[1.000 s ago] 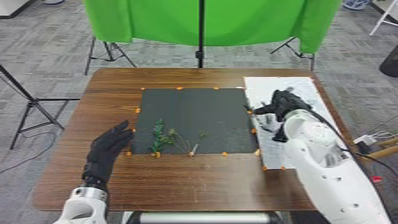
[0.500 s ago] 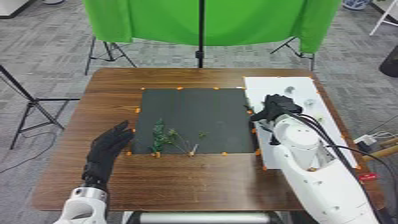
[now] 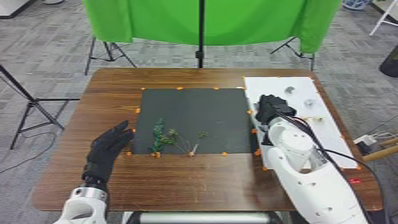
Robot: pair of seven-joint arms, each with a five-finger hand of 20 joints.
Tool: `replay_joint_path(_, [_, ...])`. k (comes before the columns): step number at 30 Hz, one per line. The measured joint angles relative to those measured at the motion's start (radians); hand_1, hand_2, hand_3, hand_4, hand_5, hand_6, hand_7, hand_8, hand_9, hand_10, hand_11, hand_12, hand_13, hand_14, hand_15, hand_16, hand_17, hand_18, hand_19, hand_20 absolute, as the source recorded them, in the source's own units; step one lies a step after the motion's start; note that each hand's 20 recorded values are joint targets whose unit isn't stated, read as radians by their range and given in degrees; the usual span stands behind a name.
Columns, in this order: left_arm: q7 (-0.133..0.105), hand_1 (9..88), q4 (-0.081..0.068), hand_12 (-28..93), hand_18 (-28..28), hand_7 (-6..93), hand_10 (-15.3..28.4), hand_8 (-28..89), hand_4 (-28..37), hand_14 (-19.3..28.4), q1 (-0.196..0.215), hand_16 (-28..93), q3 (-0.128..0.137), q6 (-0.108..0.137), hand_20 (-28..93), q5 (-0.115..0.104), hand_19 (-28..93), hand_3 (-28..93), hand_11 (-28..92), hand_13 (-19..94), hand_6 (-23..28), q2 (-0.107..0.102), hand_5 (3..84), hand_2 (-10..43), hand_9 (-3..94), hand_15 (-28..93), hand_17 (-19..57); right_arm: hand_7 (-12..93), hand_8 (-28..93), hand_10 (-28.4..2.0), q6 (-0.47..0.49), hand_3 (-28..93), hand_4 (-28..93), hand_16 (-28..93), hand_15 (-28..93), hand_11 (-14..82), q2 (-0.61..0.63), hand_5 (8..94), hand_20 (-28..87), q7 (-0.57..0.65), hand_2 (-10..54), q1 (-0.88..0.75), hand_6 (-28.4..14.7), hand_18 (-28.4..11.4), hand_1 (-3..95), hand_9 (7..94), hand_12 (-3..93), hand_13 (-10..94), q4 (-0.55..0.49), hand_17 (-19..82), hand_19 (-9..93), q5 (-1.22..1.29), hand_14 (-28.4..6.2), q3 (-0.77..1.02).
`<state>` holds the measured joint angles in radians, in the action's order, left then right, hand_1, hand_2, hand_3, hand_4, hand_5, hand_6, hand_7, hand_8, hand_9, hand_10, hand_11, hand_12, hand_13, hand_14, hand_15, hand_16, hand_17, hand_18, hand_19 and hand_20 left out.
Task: Arrange flowers
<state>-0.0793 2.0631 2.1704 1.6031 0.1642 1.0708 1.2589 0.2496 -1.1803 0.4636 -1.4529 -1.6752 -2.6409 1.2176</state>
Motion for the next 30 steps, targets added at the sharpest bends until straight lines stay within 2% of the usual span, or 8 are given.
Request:
replay_joint_path(8, [0.001, 24.2, 0.000, 15, 12.3, 8.0, 12.5, -6, -24.0, 14.7, 0.000, 4, 0.000, 0.000, 22, 0.000, 8, 65, 15, 36, 3.7, 0.001, 46.1, -0.6, 44.5, 10, 7.3, 38, 24, -10.3, -0.204, 58, 8, 34, 73, 58.3, 0.023, 79.3, 72, -0.036, -9.5, -0.050, -2.8, -10.7, 53.8, 86.9, 28.7, 94, 0.015, 75, 93, 0.056, -1.6, 0.013])
replay_joint_path(11, [0.001, 24.2, 0.000, 15, 12.3, 8.0, 12.5, -6, -24.1, 14.7, 0.000, 4, 0.000, 0.000, 22, 0.000, 8, 65, 15, 36, 3.8, 0.001, 46.1, -0.5, 44.4, 10, 7.3, 39, 24, -10.3, -0.245, 59, 9, 34, 73, 58.8, 0.049, 79.2, 73, -0.035, -9.5, -0.072, -2.9, -10.6, 53.7, 86.8, 28.5, 94, -0.013, 75, 93, 0.130, -1.5, 0.014])
replay_joint_path(21, [0.004, 24.1, 0.000, 15, 12.3, 7.9, 12.4, -6, -23.9, 14.8, 0.001, 4, 0.000, -0.002, 22, 0.000, 8, 65, 15, 35, 3.9, 0.000, 46.1, -0.5, 44.4, 10, 7.2, 40, 24, -10.3, -0.205, 59, 9, 34, 73, 59.0, 0.080, 79.2, 73, -0.007, -9.5, -0.161, -3.0, -10.4, 53.5, 86.9, 27.9, 94, -0.257, 75, 93, 0.238, -1.3, -0.026])
replay_joint_path(30, [0.008, 24.0, 0.000, 15, 12.3, 7.8, 12.3, -6, -24.0, 14.7, 0.000, 4, 0.000, -0.003, 22, 0.001, 8, 65, 15, 35, 3.9, 0.000, 46.0, -0.6, 44.3, 10, 7.1, 40, 23, -10.3, -0.115, 58, 8, 33, 73, 58.7, 0.003, 79.1, 72, 0.002, -9.5, -0.181, -3.1, -10.3, 53.8, 87.0, 27.6, 94, -0.261, 75, 93, 0.235, -1.2, -0.111])
